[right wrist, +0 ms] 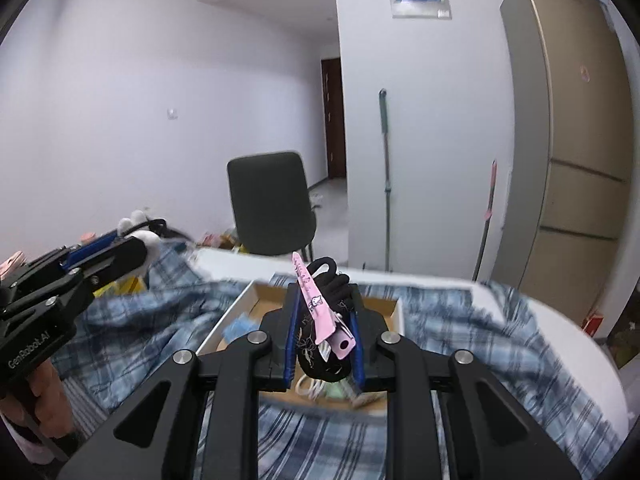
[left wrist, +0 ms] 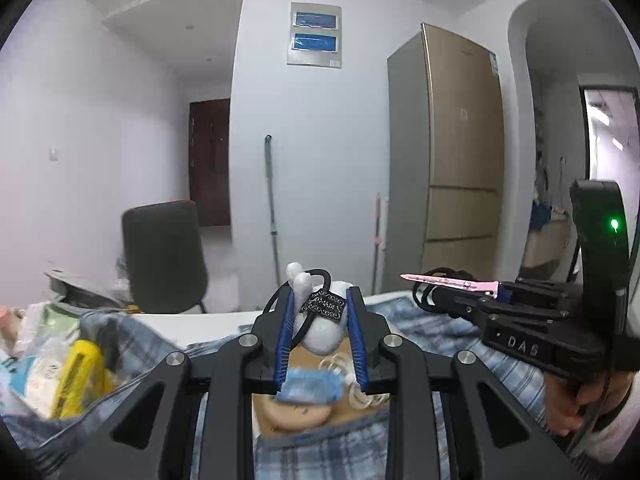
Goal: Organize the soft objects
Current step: 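Drop the rabbit case in the box with the left tool while the right tool drops the clip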
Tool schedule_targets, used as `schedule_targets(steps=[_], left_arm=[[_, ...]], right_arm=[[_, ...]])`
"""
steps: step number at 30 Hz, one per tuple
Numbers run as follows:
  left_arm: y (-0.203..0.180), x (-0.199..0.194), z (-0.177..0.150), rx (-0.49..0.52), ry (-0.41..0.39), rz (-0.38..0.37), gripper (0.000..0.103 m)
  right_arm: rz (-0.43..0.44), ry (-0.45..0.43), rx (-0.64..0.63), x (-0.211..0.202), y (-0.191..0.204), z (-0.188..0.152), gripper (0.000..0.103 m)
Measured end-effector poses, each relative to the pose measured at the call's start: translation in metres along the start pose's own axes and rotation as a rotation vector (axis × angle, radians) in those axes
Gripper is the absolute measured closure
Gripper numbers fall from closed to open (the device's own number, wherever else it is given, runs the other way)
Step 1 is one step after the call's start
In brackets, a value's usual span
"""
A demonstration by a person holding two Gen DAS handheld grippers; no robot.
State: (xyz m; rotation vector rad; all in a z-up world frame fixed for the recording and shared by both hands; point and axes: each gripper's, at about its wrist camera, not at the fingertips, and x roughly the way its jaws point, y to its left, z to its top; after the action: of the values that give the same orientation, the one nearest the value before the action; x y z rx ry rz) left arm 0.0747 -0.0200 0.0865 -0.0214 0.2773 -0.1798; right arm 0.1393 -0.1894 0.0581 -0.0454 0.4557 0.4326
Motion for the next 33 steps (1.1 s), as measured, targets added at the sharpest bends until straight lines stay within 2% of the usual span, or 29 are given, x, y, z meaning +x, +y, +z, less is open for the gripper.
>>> schedule_targets(steps=[6,8,14,27,33], left_arm=[[-0.004,0.038,0.016,-0.016,-0.001,-0.024,0.076],[-0.006,0.052,0.016,-0.011,0.024,-0.048,0.076],[-0.005,0.089,0.001,-0.032,0.096,-0.042,0.076],[0.001,0.124,-0.028,-0.029,0.203,-0.049,0.076],[0.004,0.126,-0.032,-0.038,0.215,-0.042,0.075]], right_arm=[[-0.035,-0.040,0.002,0.013,-0.011,0.017,0.083],[-0.037,-0.030,0.015,0.023,-0.015,0.016,0.083],[-0.038,0.004,0.039,0.048,-0.025,0.001,0.083],[0.009,0.213,0.042,0.108,-0.030,-0.044,0.083],[0.031,0.259,0.037,0.119,-0.028,-0.053,0.081]])
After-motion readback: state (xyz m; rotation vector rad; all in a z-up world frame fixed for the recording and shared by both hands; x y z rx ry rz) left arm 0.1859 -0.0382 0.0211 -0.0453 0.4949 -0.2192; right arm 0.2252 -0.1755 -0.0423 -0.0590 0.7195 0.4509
